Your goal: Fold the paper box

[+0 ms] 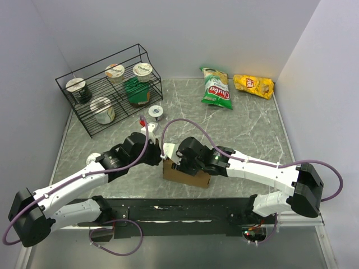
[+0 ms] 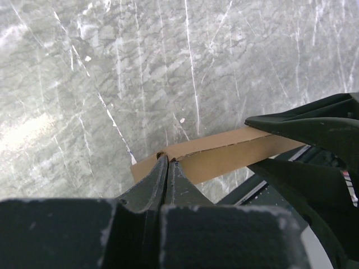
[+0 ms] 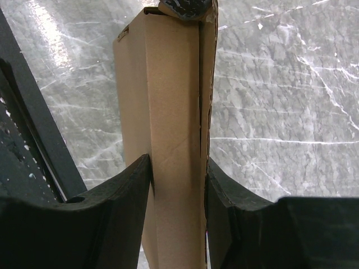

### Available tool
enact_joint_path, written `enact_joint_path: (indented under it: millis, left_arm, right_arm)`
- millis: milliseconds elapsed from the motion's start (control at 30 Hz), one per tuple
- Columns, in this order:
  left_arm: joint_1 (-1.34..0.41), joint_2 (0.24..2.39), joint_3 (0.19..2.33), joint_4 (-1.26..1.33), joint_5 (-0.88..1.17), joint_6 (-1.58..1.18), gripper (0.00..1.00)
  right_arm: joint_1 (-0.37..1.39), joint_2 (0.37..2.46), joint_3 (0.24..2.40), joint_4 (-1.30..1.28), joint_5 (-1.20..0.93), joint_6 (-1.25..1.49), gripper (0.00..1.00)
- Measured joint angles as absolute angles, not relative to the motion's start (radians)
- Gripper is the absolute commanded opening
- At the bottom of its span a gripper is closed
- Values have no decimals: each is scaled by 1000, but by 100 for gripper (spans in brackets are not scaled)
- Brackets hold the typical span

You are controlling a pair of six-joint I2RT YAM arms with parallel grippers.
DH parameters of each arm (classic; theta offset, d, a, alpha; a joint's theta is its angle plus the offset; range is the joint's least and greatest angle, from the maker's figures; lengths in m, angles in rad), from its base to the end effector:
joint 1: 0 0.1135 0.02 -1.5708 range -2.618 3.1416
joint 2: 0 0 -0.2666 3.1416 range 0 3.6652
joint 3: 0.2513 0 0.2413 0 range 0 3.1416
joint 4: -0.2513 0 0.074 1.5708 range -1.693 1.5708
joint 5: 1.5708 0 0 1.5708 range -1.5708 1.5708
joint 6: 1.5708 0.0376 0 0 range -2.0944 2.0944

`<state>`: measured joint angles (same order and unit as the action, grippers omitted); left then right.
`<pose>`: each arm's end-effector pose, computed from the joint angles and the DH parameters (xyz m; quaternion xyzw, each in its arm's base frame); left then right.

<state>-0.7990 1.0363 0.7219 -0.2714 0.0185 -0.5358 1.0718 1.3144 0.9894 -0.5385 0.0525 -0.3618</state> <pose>0.1515 -0.1567 0.2660 0.1200 0.8729 -0.2990 0.3663 0.1288 0.2322 0.2688 -0.6092 0.7130 0.0972 0.3332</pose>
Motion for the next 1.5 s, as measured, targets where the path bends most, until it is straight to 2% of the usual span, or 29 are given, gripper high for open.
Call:
enact_joint_path:
  millis: [233,933,1500]
  left_arm:
    - [-854,1044,721,-255,-76,-539,1]
    - [-897,1026,694,-216,-119,-540,1]
    - [-981,1018,639,-122,-236,-574,1]
  right_arm:
    - [1072,1308,984,-540,67,-361,41]
    - [1077,1273,953,-536,82,-382,41]
    - [1074,1258,946,-555,97,-387,41]
